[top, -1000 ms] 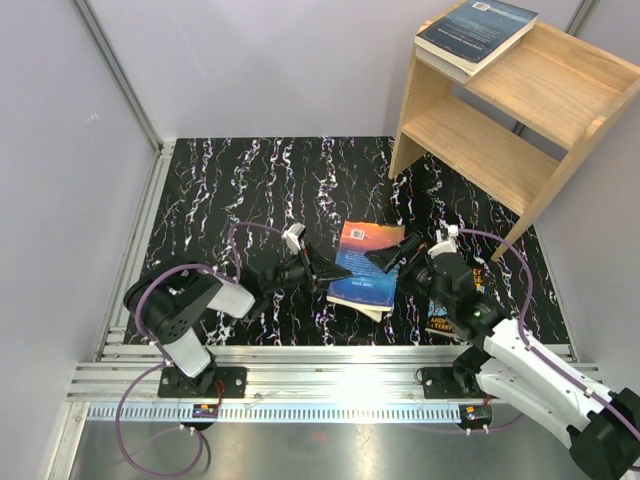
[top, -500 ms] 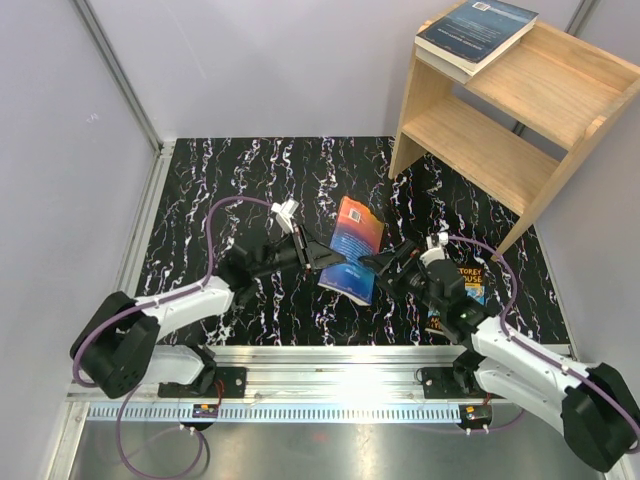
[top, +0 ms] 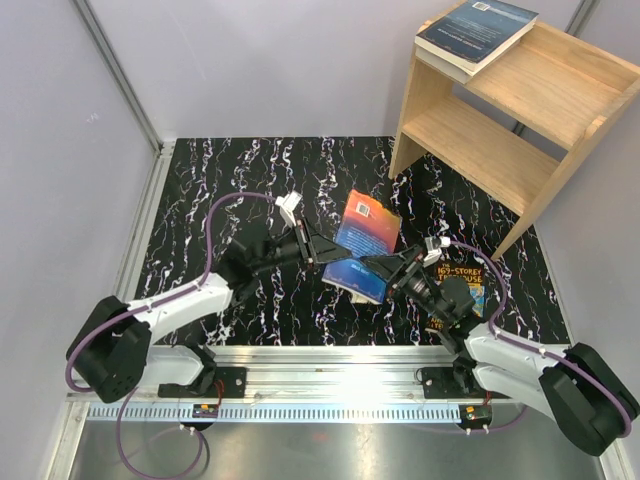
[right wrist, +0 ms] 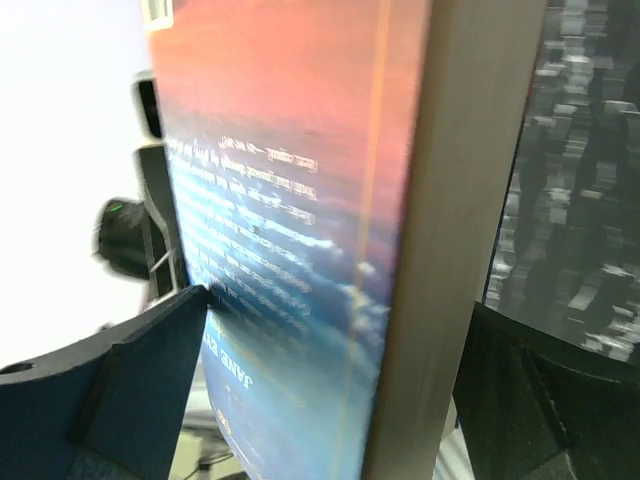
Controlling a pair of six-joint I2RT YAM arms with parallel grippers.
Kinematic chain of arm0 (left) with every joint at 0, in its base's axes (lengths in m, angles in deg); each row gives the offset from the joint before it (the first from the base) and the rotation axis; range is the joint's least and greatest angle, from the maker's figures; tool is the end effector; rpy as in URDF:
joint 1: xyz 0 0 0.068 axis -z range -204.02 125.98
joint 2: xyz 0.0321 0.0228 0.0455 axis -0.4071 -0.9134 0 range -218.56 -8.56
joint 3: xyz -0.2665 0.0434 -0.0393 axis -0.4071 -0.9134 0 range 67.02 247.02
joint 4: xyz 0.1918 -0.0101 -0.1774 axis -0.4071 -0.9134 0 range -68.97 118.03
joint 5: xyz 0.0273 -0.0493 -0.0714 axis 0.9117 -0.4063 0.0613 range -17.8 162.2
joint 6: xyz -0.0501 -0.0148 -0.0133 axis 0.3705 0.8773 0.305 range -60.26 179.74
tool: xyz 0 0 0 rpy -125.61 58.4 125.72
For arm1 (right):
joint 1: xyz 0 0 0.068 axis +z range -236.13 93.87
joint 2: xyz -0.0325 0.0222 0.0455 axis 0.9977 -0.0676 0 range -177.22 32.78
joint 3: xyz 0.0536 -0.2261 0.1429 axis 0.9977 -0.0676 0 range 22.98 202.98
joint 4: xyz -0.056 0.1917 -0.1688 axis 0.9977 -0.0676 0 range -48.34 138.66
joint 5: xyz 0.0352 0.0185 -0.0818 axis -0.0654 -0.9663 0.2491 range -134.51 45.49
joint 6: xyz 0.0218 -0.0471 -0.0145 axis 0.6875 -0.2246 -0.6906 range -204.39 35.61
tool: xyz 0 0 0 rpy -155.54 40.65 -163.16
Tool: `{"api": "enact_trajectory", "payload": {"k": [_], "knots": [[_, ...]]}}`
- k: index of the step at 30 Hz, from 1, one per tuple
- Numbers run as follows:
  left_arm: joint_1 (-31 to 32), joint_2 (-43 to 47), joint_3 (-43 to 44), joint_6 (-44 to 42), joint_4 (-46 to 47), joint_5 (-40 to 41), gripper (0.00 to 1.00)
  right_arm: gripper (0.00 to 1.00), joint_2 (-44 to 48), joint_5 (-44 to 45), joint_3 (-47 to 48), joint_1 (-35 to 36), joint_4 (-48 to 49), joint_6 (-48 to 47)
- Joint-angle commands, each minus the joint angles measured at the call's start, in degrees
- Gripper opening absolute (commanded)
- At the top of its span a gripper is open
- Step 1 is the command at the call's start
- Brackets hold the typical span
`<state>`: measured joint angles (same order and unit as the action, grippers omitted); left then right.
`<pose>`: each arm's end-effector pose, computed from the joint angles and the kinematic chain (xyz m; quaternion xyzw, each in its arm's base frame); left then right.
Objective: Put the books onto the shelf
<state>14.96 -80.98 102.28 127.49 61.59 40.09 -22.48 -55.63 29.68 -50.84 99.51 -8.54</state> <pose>0.2024 -0.1882 0.2586 0.0094 0.7256 -0.6482 0.2307 0.1474 0.1129 0.1909 0.1736 0.6710 0.6299 0.3504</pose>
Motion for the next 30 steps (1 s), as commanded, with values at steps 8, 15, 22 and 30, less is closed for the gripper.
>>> {"api": "enact_trajectory", "payload": {"k": [8, 15, 22, 30], "knots": [[-0.3, 11.4, 20.1, 0.7, -0.6, -0.8, 0.00, 1.00, 7.8, -10.9, 4.7, 1.0, 12.6, 2.7], [-1.2, 14.3, 35.7, -2.8, -15.9, -0.9, 0.00, 1.00, 12.9, -6.5, 6.3, 0.9, 17.8, 9.1], [-1.3, 15.3, 37.2, -1.5, -16.2, -0.8, 0.00, 1.00, 9.9, -6.9, 16.1, 1.0, 24.5, 13.8], [-1.3, 15.9, 33.4, -1.7, -16.1, 0.4, 0.00, 1.00, 5.1, -4.5, 21.2, 1.0, 36.4, 16.4]]}}
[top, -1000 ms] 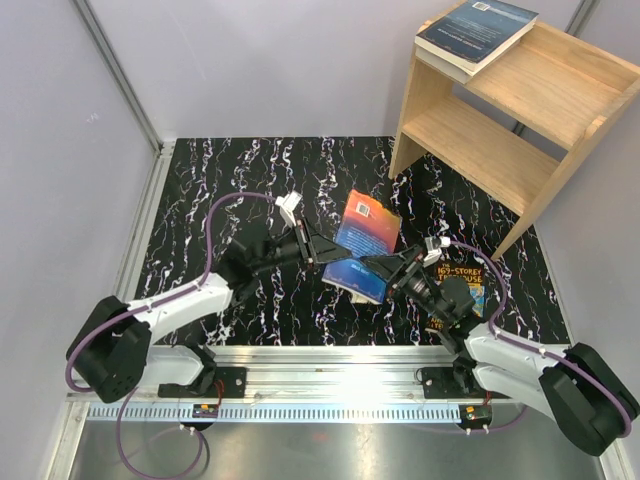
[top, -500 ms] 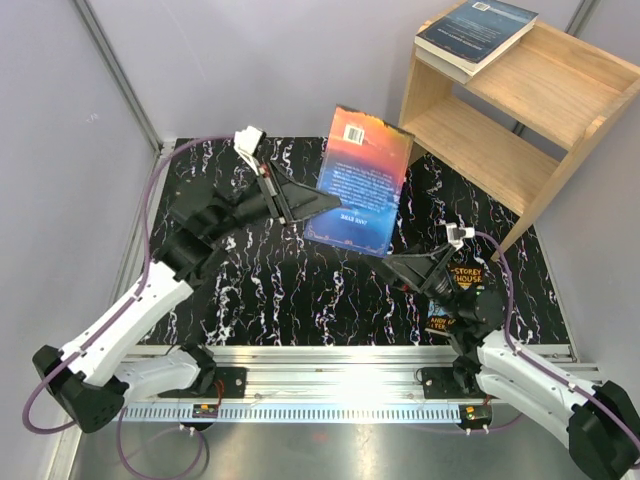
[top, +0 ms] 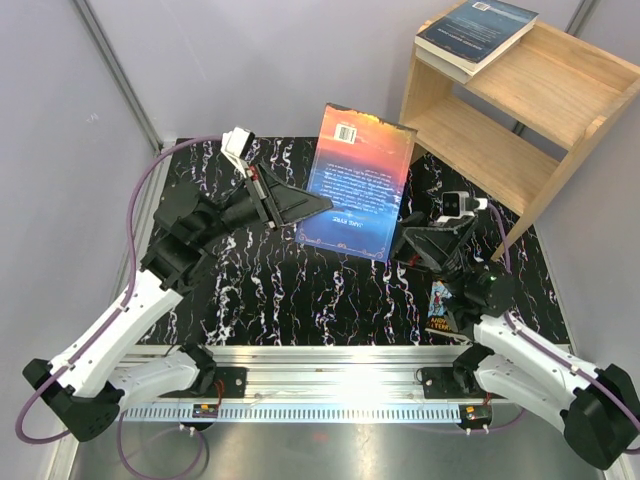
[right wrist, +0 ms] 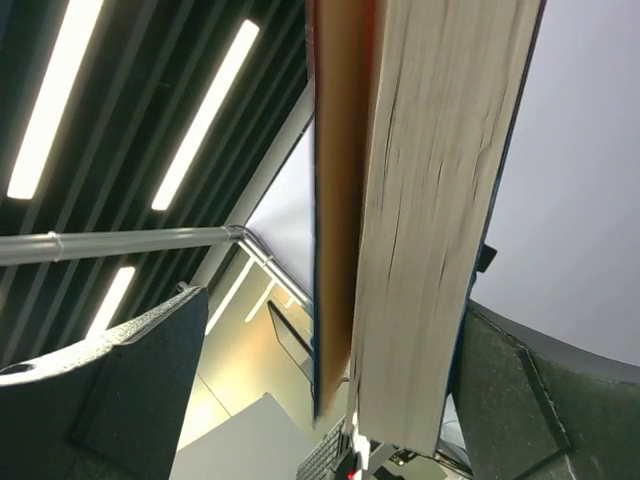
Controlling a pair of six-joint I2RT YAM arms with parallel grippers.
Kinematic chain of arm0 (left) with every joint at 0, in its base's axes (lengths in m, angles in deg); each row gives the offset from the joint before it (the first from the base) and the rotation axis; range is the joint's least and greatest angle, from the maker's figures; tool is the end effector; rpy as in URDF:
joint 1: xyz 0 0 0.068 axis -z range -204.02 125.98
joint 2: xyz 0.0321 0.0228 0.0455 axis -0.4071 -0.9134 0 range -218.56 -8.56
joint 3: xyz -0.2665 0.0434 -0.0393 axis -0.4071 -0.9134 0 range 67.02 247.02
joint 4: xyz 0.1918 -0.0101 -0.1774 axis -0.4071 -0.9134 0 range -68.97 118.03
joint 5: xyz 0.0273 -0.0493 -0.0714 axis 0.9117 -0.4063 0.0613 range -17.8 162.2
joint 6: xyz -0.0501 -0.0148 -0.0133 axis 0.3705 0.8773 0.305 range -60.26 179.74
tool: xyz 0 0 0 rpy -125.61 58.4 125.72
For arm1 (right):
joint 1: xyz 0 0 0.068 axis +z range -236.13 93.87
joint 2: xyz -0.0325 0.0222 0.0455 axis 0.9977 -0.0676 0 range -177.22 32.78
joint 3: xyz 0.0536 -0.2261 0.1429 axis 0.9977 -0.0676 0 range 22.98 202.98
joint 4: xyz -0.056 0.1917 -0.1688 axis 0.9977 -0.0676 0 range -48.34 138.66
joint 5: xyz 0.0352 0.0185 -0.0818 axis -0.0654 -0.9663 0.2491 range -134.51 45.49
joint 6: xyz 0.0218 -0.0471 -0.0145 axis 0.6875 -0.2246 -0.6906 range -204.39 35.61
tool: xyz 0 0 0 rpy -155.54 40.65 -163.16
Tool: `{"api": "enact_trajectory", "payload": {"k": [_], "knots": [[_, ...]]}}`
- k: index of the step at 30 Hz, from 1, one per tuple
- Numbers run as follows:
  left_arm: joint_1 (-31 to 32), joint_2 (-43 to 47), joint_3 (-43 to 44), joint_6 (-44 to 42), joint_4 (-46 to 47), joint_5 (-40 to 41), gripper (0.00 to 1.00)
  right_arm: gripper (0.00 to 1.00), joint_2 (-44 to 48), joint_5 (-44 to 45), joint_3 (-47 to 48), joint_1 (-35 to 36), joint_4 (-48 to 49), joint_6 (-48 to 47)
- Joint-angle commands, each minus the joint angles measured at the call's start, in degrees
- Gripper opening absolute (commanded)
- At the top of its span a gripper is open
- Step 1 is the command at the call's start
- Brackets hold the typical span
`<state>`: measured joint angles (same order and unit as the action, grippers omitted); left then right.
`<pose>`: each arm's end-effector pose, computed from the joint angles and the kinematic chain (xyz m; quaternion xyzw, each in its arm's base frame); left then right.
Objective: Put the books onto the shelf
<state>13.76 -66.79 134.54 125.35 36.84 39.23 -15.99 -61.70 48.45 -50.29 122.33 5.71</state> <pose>0.1555 -0.1451 0.4691 0.0877 0.6017 -0.7124 0.3503 0.1264 0.1044 0.3534 0.0278 0.3624 0.8516 0.3776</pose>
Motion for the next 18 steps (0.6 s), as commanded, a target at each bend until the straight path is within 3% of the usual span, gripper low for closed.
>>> {"api": "enact_trajectory", "payload": {"k": [1, 9, 10, 14, 16, 17, 18], "knots": [[0.0, 1.7, 0.9, 0.3, 8.7, 1.4, 0.00, 1.00, -1.8, 1.6, 2.7, 0.4, 14.2, 2.8], [0.0, 1.5, -0.7, -3.5, 4.2, 2.3, 0.00, 1.00, -1.9, 0.8, 3.0, 0.5, 12.8, 2.6], [0.0, 1.5, -0.5, -5.6, 0.6, 3.2, 0.00, 0.93, -1.1, 0.5, 2.8, 0.5, 11.9, 1.6], [0.0, 2.2, -0.4, -10.1, -5.7, 5.4, 0.00, 0.44, 2.9, -1.3, 2.4, 0.5, 0.6, -2.1], [-0.1, 2.4, -0.7, -10.9, -6.9, 6.3, 0.00, 0.27, 6.4, -2.6, 3.0, 0.5, -6.0, -6.1], [0.0, 2.5, -0.8, -11.5, -7.2, 6.4, 0.00, 0.17, 7.5, -3.7, 3.5, 0.5, -14.3, -7.6], [-0.1, 2.4, -0.6, -11.8, -7.6, 6.7, 0.00, 0.12, 8.9, -4.1, 4.5, 0.5, -18.5, -10.7]]}}
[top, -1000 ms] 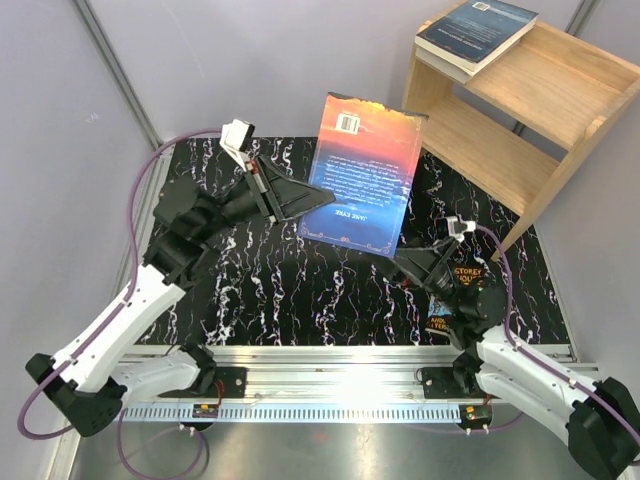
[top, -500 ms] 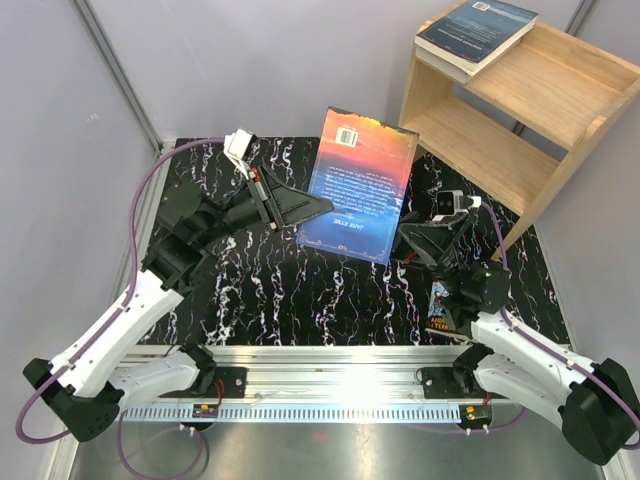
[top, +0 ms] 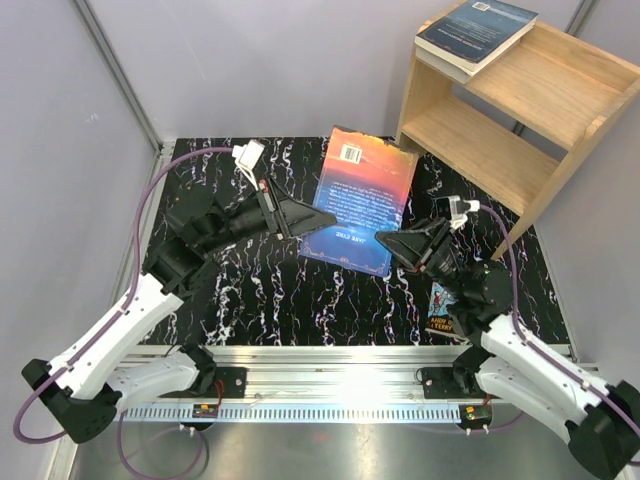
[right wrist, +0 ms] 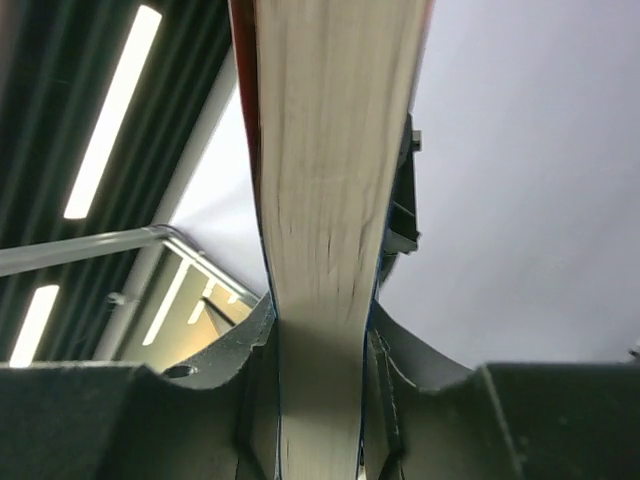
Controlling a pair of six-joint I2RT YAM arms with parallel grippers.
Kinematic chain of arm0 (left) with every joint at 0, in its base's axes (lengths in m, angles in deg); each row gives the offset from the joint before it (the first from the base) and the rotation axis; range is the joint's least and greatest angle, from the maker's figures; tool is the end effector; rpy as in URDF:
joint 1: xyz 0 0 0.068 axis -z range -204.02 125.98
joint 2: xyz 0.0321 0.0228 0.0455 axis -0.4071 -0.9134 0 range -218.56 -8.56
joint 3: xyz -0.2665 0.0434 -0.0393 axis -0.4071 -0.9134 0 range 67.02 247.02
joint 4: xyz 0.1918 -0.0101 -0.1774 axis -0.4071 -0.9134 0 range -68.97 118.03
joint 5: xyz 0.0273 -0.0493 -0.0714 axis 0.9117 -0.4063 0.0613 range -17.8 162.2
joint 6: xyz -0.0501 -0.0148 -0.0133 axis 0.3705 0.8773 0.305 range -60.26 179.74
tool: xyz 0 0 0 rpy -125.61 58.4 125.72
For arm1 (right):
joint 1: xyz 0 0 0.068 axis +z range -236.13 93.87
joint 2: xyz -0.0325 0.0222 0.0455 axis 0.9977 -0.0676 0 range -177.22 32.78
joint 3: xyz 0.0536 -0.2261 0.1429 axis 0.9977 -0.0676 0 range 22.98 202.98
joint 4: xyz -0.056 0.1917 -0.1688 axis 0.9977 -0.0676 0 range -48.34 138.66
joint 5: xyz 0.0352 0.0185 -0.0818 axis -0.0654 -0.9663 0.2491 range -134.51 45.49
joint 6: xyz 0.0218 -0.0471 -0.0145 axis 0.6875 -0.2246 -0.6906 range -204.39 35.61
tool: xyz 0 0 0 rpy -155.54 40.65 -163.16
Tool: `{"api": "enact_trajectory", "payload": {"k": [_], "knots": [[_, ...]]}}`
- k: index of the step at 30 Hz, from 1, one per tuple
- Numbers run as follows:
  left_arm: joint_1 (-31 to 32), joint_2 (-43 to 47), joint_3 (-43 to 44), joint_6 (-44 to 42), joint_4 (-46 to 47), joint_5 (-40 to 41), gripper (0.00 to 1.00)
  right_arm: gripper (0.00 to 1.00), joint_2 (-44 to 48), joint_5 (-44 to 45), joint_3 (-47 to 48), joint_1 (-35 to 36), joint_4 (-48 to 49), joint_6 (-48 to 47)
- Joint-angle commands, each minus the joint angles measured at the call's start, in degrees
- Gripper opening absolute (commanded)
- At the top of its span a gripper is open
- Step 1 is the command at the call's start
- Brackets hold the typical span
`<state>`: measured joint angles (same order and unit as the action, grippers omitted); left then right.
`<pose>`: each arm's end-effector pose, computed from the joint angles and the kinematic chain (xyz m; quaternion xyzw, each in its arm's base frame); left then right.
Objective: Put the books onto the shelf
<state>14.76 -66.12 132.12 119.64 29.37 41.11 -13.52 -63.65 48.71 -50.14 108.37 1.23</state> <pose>0.1573 -0.1501 0.4442 0.0854 0.6532 -0.6688 0.3446 0.1318 0.1103 0.3424 0.0415 0.4473 0.8122 0.3721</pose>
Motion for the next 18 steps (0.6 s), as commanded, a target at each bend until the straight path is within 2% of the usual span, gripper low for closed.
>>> {"api": "enact_trajectory", "payload": {"k": [1, 3, 6, 7, 8, 9, 10, 11, 13, 14, 16, 18], "knots": [[-1.1, 1.7, 2.0, -6.5, -0.8, 4.8, 0.00, 0.09, 8.9, -2.3, 4.6, 0.3, -8.4, -7.7], [-0.9, 1.7, 2.0, -7.4, -1.2, 5.3, 0.00, 0.00, 11.6, -1.3, 4.8, 0.3, -17.9, -10.7], [-1.0, 1.3, 1.6, -8.7, -2.7, 6.0, 0.00, 0.00, 16.3, 1.5, 5.4, 0.3, -29.2, -14.4], [-1.0, 1.2, 1.3, -9.2, -3.7, 6.3, 0.04, 0.00, 18.5, 2.8, 5.9, 0.3, -33.0, -15.6], [-1.0, 1.3, 1.2, -10.5, -4.8, 7.0, 0.11, 0.00, 19.4, 6.5, 8.3, 0.3, -43.6, -17.0], [-1.0, 1.2, 0.9, -11.5, -6.1, 8.9, 0.27, 0.00, 20.0, 8.8, 9.7, 0.2, -49.4, -19.8], [-1.0, 1.4, 0.9, -12.7, -9.4, 10.2, 0.38, 0.00, 20.7, 11.4, 11.2, 0.3, -54.9, -20.9], [-1.0, 1.8, 0.8, -15.3, -11.3, 11.9, 0.49, 0.00, 20.9, 16.2, 13.8, 0.3, -65.0, -22.0], [-0.9, 2.6, 0.2, -17.8, -17.5, 17.9, 0.68, 0.00, 20.0, 21.4, 16.0, 0.3, -72.7, -24.9], [-1.0, 3.6, -0.3, -19.5, -18.8, 19.6, 0.73, 0.00, 19.5, 26.8, 18.6, 0.3, -79.8, -25.7], [-0.9, 4.7, -2.4, -20.9, -21.3, 23.4, 0.84, 0.00, 17.0, 31.2, 21.3, 0.1, -84.9, -28.7], [-0.9, 6.3, -4.2, -22.0, -22.3, 25.5, 0.88, 0.00, 15.0, 36.9, 25.1, 0.3, -90.0, -31.1]]}}
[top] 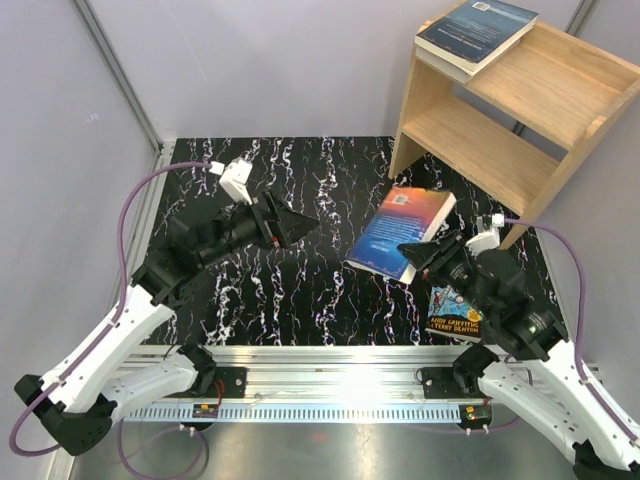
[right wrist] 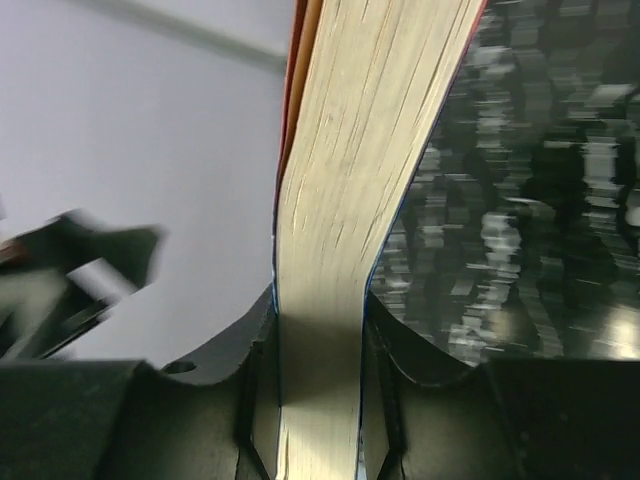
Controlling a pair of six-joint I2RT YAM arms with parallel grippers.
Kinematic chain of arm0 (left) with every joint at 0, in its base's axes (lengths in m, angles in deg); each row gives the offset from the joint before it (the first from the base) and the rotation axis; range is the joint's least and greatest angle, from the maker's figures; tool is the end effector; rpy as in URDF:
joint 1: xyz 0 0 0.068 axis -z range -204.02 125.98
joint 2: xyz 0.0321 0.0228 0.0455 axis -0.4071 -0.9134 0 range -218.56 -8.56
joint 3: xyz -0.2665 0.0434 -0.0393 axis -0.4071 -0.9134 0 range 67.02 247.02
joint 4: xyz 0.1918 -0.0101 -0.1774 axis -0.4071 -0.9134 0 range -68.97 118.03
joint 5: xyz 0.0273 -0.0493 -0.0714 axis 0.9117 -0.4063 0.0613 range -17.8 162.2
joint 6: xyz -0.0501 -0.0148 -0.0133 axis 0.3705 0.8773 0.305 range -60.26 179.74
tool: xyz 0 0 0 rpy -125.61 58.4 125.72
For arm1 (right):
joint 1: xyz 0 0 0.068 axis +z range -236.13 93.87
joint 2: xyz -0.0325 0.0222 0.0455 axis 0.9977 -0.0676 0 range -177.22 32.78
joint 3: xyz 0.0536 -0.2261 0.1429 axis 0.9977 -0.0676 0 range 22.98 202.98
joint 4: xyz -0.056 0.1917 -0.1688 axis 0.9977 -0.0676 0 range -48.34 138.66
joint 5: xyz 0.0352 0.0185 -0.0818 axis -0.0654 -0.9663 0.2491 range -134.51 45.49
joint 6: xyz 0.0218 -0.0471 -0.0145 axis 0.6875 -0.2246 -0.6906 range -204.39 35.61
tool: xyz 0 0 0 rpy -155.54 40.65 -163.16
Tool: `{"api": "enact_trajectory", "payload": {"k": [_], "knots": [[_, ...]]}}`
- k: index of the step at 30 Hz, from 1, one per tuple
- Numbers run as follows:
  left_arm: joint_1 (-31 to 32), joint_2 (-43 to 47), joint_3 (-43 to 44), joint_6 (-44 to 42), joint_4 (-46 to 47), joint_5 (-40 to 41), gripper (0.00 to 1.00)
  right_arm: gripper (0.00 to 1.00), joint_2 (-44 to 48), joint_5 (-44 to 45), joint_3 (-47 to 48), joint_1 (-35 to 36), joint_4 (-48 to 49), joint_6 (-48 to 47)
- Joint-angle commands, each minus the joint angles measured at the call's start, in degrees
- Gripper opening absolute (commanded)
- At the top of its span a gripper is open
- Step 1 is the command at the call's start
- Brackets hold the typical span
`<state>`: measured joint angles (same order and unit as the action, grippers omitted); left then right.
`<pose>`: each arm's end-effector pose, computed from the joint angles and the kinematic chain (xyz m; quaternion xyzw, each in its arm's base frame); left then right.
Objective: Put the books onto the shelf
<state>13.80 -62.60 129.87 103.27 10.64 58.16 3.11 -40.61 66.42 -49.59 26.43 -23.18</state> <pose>0.1568 -0.1327 0.4079 0.0422 0.7554 -0.4922 0.4305 0.0999 0.0712 0.3447 0.1835 0.7347 0.4746 0.4487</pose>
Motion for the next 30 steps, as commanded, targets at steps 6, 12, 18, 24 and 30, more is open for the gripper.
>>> {"api": "enact_trajectory", "payload": {"k": [6, 12, 18, 24, 30], "knots": [[-0.1, 4.1, -6.2, -6.5, -3.1, 8.6, 0.99, 0.00, -8.5, 25.9, 14.1, -0.3, -12.0, -10.3], [0.0, 1.1, -9.7, -5.3, 5.2, 5.0, 0.99, 0.00, -10.3, 31.4, 16.7, -1.5, -7.3, -13.9], [-1.0, -11.6, -10.2, 6.8, 27.0, -5.4, 0.99, 0.00, -8.6, 20.6, 13.5, -6.3, 4.9, -16.2], [-2.4, -27.0, -6.1, 21.9, 48.0, -10.7, 0.99, 0.00, -13.2, 1.5, 13.3, -24.5, 8.0, -15.4], [-2.2, -30.3, -2.7, 20.9, 47.6, -10.2, 0.99, 0.00, -20.8, -23.7, 9.9, -49.1, 21.0, -5.7]]}}
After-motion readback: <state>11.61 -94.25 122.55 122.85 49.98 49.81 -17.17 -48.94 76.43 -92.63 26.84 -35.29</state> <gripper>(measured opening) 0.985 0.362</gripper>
